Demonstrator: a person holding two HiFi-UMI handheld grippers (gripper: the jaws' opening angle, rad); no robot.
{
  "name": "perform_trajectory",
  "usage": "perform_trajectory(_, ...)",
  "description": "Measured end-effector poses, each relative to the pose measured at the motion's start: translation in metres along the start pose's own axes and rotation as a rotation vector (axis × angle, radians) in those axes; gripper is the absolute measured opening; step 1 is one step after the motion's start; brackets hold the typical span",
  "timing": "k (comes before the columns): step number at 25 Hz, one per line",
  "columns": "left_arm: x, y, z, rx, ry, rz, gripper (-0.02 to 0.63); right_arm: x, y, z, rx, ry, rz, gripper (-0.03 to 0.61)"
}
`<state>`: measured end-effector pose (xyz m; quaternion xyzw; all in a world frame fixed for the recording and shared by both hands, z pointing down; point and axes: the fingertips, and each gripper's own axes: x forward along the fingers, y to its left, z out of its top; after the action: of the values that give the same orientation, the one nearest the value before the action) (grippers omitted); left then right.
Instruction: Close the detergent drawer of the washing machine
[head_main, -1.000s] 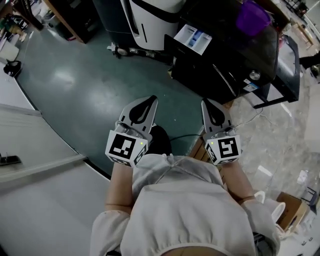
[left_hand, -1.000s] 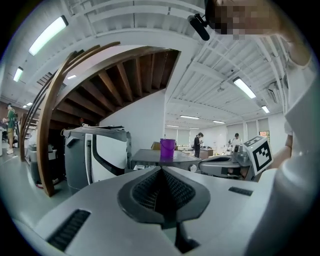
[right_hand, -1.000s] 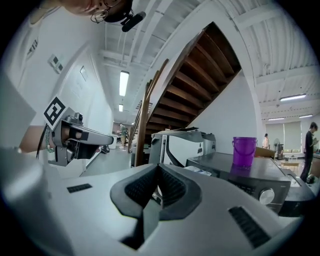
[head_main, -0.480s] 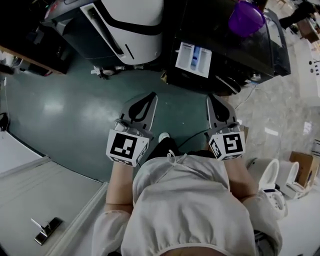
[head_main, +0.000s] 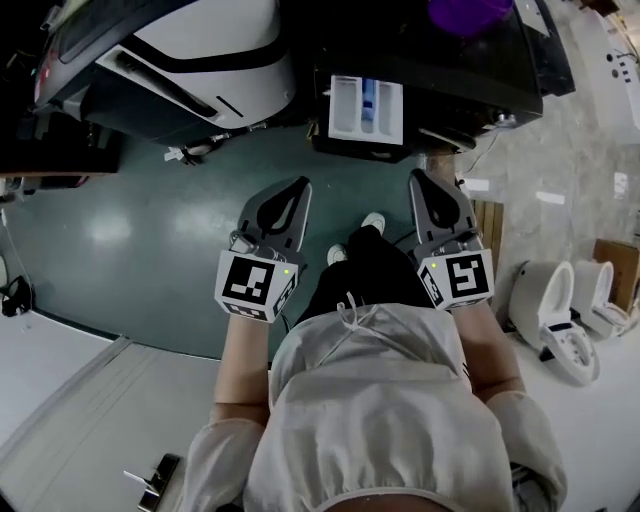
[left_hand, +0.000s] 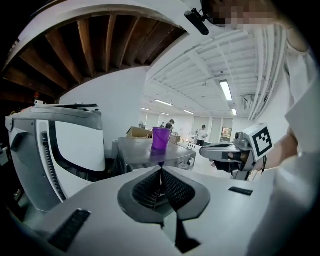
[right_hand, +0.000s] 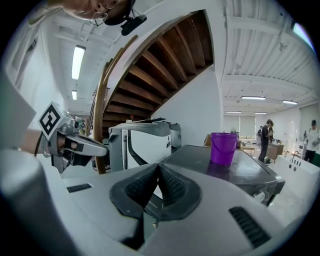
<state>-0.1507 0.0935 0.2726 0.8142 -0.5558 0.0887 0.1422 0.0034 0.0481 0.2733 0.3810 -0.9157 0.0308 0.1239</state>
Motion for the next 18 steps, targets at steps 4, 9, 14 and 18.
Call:
perform_trajectory(4,0.036,-0.003,-0.031,0.003,0.060,-0.033,0.018,0.007,-0.021,-0.029,0.044,0.033,-0.041,0.003)
perform_trajectory(9,0.077,-0.005,-0.065,-0.028,0.125,-0.057,0.018,0.015,-0.043,-0.055,0.055,0.064,-0.081,0.003)
perform_trajectory(14,0.111,-0.001,-0.104,-0.055,0.172,-0.052,0.019,0.024,-0.059,-0.083,0.049,0.088,-0.097,0.004)
perform_trajectory(18,0.132,0.007,-0.128,-0.085,0.192,-0.025,0.019,0.033,-0.064,-0.105,0.060,0.111,-0.088,0.005)
